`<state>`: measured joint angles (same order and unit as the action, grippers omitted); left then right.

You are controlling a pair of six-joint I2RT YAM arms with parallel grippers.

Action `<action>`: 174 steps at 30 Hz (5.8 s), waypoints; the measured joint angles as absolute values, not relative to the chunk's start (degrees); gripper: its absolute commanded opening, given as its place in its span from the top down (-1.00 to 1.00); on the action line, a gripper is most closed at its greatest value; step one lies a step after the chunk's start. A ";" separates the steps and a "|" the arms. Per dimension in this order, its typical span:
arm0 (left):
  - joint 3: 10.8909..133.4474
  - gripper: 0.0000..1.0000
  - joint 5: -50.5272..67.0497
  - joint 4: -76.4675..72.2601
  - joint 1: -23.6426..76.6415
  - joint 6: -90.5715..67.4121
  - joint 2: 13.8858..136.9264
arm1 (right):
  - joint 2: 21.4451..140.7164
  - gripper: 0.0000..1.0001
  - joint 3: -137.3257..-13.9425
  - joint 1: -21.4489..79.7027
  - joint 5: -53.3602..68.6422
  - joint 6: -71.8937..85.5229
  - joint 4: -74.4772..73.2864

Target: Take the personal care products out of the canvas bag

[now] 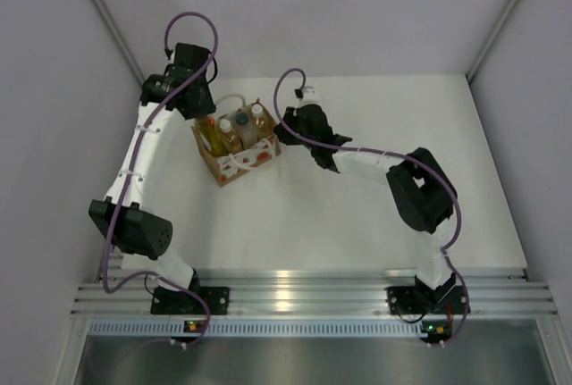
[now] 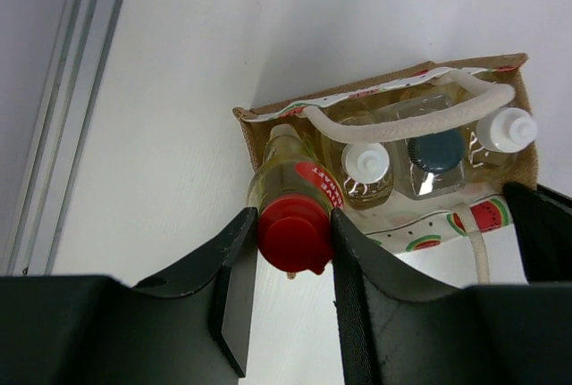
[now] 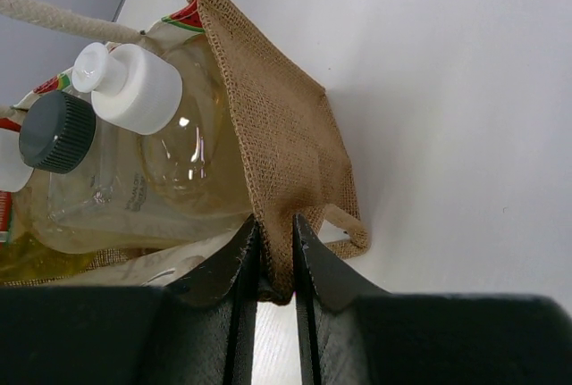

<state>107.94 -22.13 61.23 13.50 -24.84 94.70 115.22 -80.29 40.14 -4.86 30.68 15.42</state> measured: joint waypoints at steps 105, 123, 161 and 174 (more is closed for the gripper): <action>92.66 -0.26 -28.71 46.24 19.64 -34.33 98.91 | 113.30 0.95 -79.00 40.14 -3.25 29.45 13.76; 92.97 0.29 -28.14 43.42 18.09 -34.00 101.71 | 113.30 0.95 -79.00 40.14 -3.03 28.99 13.76; 105.51 1.00 -18.11 55.44 17.98 -25.26 91.81 | 113.30 0.95 -79.00 40.12 -3.22 29.67 13.69; 110.41 1.00 -4.23 58.37 17.93 -24.88 79.50 | 113.30 0.95 -79.18 40.12 -3.25 29.71 13.41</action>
